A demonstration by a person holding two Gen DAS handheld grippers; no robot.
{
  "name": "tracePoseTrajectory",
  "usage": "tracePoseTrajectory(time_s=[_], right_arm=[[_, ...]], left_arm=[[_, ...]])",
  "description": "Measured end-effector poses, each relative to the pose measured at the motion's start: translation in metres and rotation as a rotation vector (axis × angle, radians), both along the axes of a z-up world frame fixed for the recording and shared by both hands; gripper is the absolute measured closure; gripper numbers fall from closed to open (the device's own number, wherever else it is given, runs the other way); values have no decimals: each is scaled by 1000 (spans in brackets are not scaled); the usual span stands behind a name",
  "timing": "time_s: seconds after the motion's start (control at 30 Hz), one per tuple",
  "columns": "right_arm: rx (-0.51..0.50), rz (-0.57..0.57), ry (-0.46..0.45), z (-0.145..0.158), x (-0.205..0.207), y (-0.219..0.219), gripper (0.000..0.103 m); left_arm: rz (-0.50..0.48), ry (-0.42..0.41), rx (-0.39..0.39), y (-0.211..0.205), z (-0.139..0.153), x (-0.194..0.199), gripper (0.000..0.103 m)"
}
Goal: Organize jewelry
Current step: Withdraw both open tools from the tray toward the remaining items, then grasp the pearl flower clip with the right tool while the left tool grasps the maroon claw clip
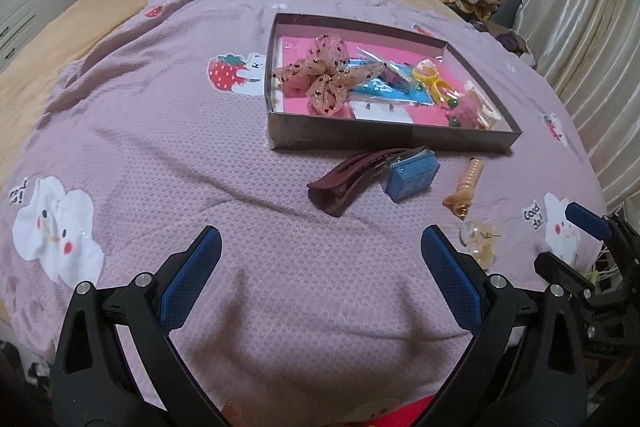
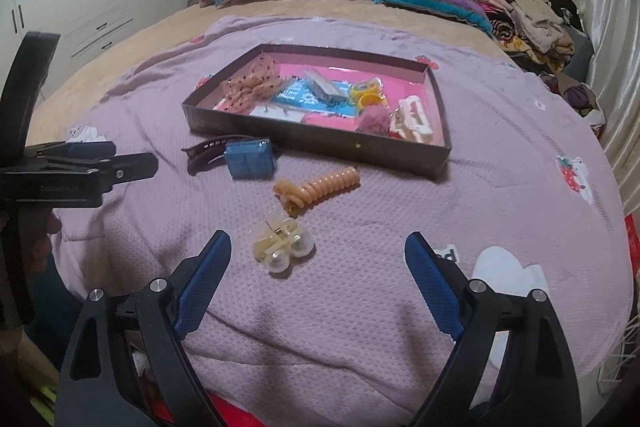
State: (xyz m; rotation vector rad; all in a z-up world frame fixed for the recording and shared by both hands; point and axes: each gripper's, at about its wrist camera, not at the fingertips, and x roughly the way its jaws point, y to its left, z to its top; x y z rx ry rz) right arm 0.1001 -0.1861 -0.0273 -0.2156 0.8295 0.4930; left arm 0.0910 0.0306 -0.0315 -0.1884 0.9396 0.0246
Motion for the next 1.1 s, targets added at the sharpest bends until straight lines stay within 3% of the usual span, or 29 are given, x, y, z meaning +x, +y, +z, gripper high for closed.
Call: tracePoseTrajectory(time_s=[0.2, 0.57, 0.67, 0.8, 1.1], right_arm=[[-12, 16, 34, -14, 7, 6, 15], [-27, 46, 90, -35, 23, 24, 17], [-22, 52, 116, -41, 29, 30, 29], [-23, 80, 160, -50, 32, 38, 56], [-51, 93, 140, -48, 28, 34, 56]], left_arm=[[-14, 18, 35, -2, -10, 14, 10], [-74, 60, 84, -6, -22, 39, 28], [-95, 59, 94, -10, -24, 45, 30], [-119, 63, 111, -12, -28, 55, 30], [-169, 86, 118, -18, -38, 70, 68]])
